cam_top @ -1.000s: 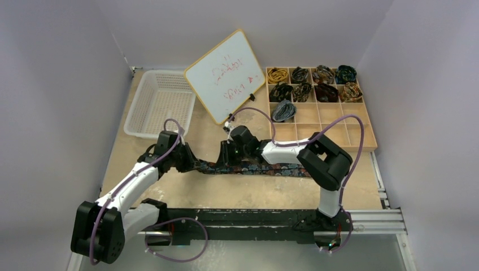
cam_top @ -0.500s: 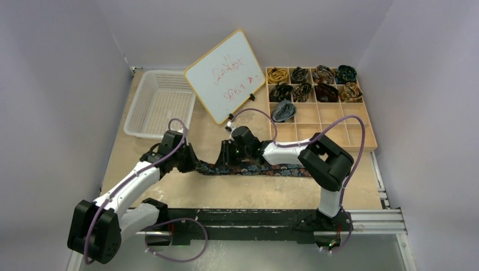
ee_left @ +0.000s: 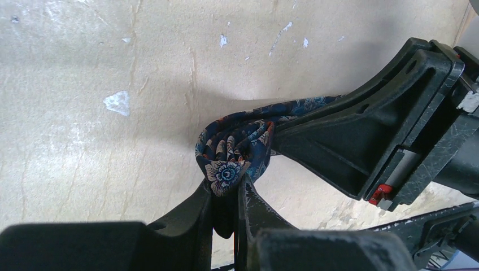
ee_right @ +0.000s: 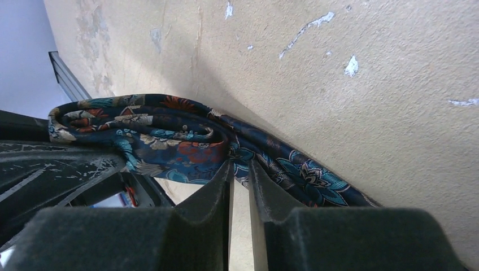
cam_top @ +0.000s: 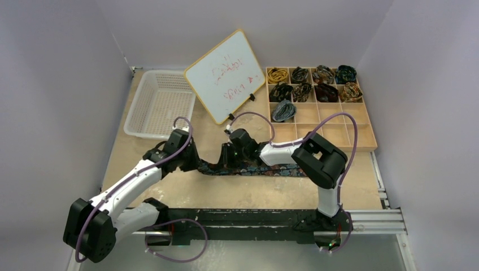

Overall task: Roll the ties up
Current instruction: Roll the tie at the center of the board.

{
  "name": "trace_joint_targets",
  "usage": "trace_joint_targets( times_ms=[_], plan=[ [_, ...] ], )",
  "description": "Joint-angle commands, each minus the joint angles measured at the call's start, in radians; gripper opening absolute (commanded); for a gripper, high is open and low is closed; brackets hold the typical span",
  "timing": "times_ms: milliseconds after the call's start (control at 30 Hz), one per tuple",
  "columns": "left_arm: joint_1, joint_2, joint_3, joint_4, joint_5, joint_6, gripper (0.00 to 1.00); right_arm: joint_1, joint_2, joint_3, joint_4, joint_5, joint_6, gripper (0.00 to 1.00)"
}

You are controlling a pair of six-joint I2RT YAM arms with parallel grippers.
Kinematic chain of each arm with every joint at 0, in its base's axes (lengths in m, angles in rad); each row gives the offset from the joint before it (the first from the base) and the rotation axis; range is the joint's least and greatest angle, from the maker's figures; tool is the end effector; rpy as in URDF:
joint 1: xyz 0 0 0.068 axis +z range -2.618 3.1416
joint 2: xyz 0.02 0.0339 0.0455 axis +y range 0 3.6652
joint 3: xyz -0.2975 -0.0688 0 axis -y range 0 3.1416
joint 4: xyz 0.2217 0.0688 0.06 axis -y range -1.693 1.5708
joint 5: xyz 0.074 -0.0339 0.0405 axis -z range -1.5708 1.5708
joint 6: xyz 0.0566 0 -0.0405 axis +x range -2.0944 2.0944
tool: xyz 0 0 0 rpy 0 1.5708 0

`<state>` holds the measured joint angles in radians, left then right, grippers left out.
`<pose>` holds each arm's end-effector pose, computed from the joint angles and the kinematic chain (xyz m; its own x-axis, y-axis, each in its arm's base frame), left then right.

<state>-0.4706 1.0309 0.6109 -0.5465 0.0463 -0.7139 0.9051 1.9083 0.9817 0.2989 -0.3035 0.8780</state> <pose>0.1487 -0.0786 0.2256 -0.8663 -0.2932 -0.4045 -0.1202 0.9082 -0.4008 0.2357 0.3276 0.1778 -0.9241 0.0121 -0.3819 -0.2957 0.6103 0.7349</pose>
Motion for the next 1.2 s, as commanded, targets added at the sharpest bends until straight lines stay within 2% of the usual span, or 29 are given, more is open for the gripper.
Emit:
trace_joint_targets(
  times_ms=[0,133,200,600,767,933,1167],
  plan=[
    [-0.012,-0.022,0.063,-0.027,-0.074,0.024,0.00,0.005,0.005,0.033,-0.005,0.012,0.007,0.18],
    [-0.036,0.009,0.098,-0.058,-0.102,0.039,0.00,0.006,-0.001,0.052,-0.018,-0.003,0.002,0.17],
    [-0.067,0.033,0.128,-0.094,-0.163,0.036,0.00,0.005,-0.030,0.048,-0.047,0.000,0.005,0.16],
    [-0.231,0.158,0.228,-0.202,-0.419,-0.005,0.00,-0.053,-0.255,-0.060,-0.170,0.273,0.049,0.20],
    [-0.338,0.244,0.283,-0.257,-0.542,-0.064,0.00,-0.087,-0.351,-0.136,-0.188,0.373,0.095,0.20],
    [-0.444,0.344,0.357,-0.363,-0.680,-0.187,0.00,-0.115,-0.423,-0.189,-0.216,0.443,0.121,0.20],
    [-0.562,0.516,0.463,-0.491,-0.761,-0.371,0.00,-0.146,-0.489,-0.242,-0.218,0.465,0.131,0.21]
  ],
)
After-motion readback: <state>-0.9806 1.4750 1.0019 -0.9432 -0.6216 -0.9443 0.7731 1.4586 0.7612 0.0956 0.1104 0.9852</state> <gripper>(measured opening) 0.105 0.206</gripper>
